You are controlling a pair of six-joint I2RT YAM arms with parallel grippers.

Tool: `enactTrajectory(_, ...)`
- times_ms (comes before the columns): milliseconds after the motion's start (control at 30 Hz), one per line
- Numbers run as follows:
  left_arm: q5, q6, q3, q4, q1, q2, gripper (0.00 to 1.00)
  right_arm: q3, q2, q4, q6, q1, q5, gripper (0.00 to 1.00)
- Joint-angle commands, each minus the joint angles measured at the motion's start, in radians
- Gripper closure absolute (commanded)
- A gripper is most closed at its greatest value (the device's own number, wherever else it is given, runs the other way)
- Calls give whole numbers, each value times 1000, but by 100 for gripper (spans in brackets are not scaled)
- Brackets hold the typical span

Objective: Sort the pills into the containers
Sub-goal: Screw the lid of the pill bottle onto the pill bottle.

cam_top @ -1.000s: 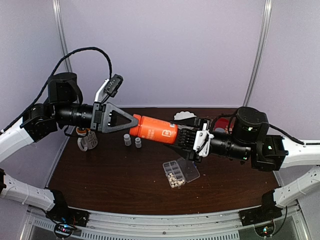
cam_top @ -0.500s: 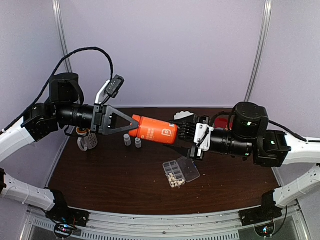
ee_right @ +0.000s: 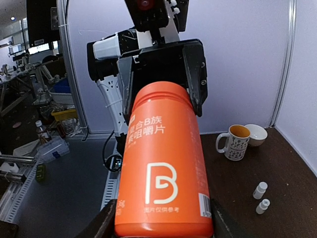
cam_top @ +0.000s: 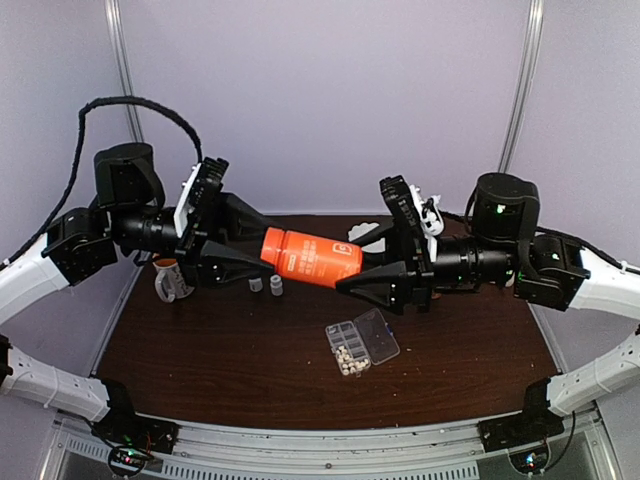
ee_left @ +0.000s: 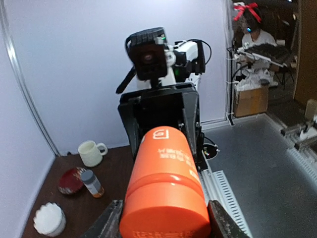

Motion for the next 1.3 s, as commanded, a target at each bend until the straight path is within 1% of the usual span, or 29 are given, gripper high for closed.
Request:
enactTrajectory(0, 112, 670, 12, -107, -7, -29, 100, 37, -22, -8, 296, -16, -167, 100)
enactTrajectory(33, 116, 796, 11, -130, -12, -34, 100, 41, -20, -20, 326, -21, -185, 100)
enactTrajectory(67, 116, 891, 9, -157, -16, -41, 100, 48, -17, -38, 353, -25, -199, 100)
enactTrajectory(100, 112, 964, 8, -173, -19, -46, 100, 62, -12, -59, 378, -30, -215, 100)
enactTrajectory(167, 79, 1048, 15, -178, -22, -47, 100, 66, -6, -67, 438, -43, -241, 100)
enactTrajectory(233, 22, 1125, 27, -198, -37, -43, 100, 41, -10, 0, 521, -59, -274, 100)
enactTrajectory(300, -66, 1260, 19, -223, -73, -44, 100, 2, -16, 101, 626, -76, -303, 100)
enactTrajectory(333, -113, 1353, 8, -227, -89, -46, 100, -14, -19, 147, 674, -86, -310, 100)
enactTrajectory(400, -190, 1474, -10, -226, -112, -52, 100, -42, -24, 223, 757, -103, -310, 100)
enactTrajectory(533, -331, 1598, -66, -115, -132, -78, 100, -83, -24, 341, 896, -126, -317, 100)
enactTrajectory(600, -389, 1620, -93, -77, -137, -91, 100, -99, -18, 373, 925, -131, -322, 100)
enactTrajectory(633, -397, 1611, -98, -65, -137, -97, 100, -105, -16, 374, 921, -133, -321, 100)
enactTrajectory(667, -408, 1591, -101, -54, -137, -99, 90, -110, -16, 374, 916, -134, -315, 100)
enactTrajectory(700, -417, 1536, -103, -37, -137, -99, 66, -112, -16, 365, 898, -135, -306, 100)
enactTrajectory(733, -421, 1471, -101, -21, -136, -100, 46, -105, -17, 335, 865, -137, -294, 100)
enactTrajectory(767, -423, 1410, -98, -18, -137, -101, 14, -98, -21, 298, 820, -138, -284, 100)
enactTrajectory(800, -420, 1339, -101, -7, -136, -105, 4, -89, -26, 250, 760, -138, -272, 100)
enactTrajectory(867, -443, 1184, -124, 57, -137, -120, 3, -73, -40, 112, 629, -138, -227, 100)
enactTrajectory(933, -448, 1088, -151, 79, -137, -146, 2, -48, -49, -2, 514, -138, -176, 100)
enactTrajectory(1033, -447, 946, -192, 92, -137, -181, 2, -13, -55, -120, 383, -139, -123, 100)
enactTrajectory(1100, -461, 878, -220, 100, -136, -203, 3, -6, -61, -149, 310, -139, -95, 100)
enactTrajectory(1167, -518, 775, -238, 123, -136, -220, 2, 1, -68, -172, 245, -139, -47, 100)
enactTrajectory(1267, -629, 540, -224, 128, -136, -227, 2, -8, -98, -188, 129, -138, 52, 100)
